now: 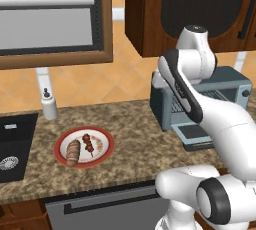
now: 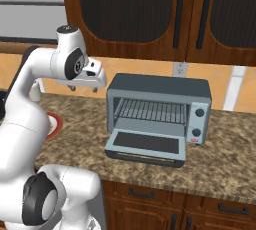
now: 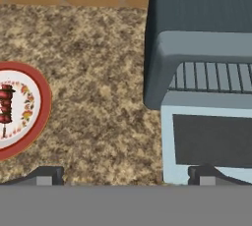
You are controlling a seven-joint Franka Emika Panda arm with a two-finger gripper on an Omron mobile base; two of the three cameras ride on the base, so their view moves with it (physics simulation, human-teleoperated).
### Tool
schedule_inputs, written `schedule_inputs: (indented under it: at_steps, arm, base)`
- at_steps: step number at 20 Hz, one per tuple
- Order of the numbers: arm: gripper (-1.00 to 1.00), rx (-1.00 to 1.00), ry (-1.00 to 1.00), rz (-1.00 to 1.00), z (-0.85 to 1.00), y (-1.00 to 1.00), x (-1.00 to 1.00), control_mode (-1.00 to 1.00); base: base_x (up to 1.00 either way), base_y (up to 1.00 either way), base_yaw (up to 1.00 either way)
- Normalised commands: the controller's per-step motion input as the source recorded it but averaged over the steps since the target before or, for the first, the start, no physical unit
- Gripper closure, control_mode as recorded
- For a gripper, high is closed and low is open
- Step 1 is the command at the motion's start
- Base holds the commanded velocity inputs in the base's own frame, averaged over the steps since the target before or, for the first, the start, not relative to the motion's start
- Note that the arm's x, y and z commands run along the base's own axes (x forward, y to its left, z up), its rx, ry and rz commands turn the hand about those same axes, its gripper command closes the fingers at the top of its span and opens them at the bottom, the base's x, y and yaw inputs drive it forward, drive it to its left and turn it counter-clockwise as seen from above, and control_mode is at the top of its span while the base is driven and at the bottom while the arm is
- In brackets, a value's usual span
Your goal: Pick up the kebab skewer and baguette bread, and place them inside the toaster oven. Close the toaster oven door and start by setting the timer.
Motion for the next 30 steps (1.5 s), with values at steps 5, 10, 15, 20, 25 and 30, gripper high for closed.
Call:
schedule_inputs:
  at_steps: [5, 10, 15, 20, 25, 30]
  arm:
    - [-1.00, 0.13, -0.21, 0.02, -0.55, -0.70, -0.58, -1.00]
    - [-1.00, 0.16, -0.57, 0.17, -0.72, -1.00, -0.03, -1.00]
    - [-1.00, 0.15, -0.53, 0.18, -0.61, -0.88, 0.39, -1.00]
    - [-1.00, 0.09, -0.42, 0.13, -0.45, -0.47, 0.49, -1.00]
    - [-1.00, 0.09, -0.16, 0.02, 0.00, -0.39, 0.76, -1.00]
    - [-1.00, 0.13, -0.01, 0.00, -0.07, -0.56, 0.58, -1.00]
  base:
    - [0.00, 0.00, 0.00]
    - [0.00, 0.00, 0.00]
    - [0.00, 0.00, 0.00]
    - [0.00, 0.00, 0.00]
    - [0.00, 0.00, 0.00]
    - [0.00, 0.00, 0.00]
